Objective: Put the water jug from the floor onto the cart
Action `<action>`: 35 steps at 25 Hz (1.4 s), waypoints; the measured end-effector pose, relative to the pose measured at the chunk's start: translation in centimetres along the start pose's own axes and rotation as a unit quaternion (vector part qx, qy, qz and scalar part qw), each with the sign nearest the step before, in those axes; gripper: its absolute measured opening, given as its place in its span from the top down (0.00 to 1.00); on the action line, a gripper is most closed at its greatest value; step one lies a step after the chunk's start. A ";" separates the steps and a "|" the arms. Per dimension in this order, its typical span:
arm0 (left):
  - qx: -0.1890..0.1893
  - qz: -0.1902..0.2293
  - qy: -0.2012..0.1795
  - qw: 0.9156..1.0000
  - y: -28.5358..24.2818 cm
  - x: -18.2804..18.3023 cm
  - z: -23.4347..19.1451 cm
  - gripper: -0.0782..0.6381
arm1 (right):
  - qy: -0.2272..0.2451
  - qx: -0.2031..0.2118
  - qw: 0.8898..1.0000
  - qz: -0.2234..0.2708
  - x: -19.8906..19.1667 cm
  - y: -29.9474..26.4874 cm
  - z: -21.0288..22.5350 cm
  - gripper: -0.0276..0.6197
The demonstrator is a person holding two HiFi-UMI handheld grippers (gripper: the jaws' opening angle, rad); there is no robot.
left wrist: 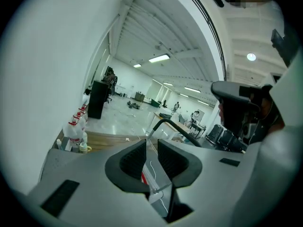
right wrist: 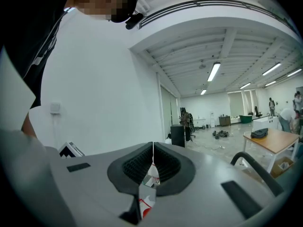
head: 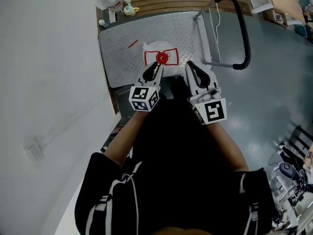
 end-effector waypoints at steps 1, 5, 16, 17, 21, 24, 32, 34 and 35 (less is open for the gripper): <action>-0.004 0.010 0.002 1.000 0.8 0.5 0.2 0.77 | 0.010 -0.004 1.000 0.011 0.6 -0.1 -0.5 0.93; -0.021 0.052 -0.028 0.998 3.5 3.2 2.0 0.77 | 0.025 -0.020 0.999 0.043 2.5 -0.4 -2.0 0.93; -0.053 0.158 -0.112 0.980 9.2 8.7 4.6 0.85 | 0.044 -0.014 0.996 0.075 4.0 -1.3 -6.0 0.93; -0.046 0.159 -0.115 0.979 9.5 8.7 4.4 0.85 | 0.047 -0.016 0.996 0.074 4.0 -1.3 -6.3 0.93; -0.033 0.184 -0.131 0.974 11.5 8.5 3.7 0.85 | 0.053 -0.012 0.996 0.075 3.6 -1.2 -8.3 0.93; -0.026 0.196 -0.138 0.970 13.2 8.2 2.9 0.85 | 0.054 -0.004 0.995 0.084 3.6 -1.2 -10.0 0.93; -0.003 0.203 -0.129 0.971 15.6 8.0 1.3 0.85 | 0.052 0.002 0.995 0.083 3.6 -1.2 -12.6 0.93; 0.000 0.203 -0.126 0.971 15.9 8.0 1.1 0.85 | 0.054 -0.001 0.995 0.080 3.7 -1.1 -12.8 0.93; 0.001 0.203 -0.125 0.971 15.9 8.0 1.1 0.85 | 0.054 -0.003 0.995 0.079 3.7 -1.0 -12.8 0.93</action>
Point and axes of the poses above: the fingertips, and each gripper's own axes: y backward along the fingers, z to its right, x out of its top, the point moved 6 cm from there along y, backward along the fingers, and after that the axes turned 9 degrees about y, right-handed, at the moved point
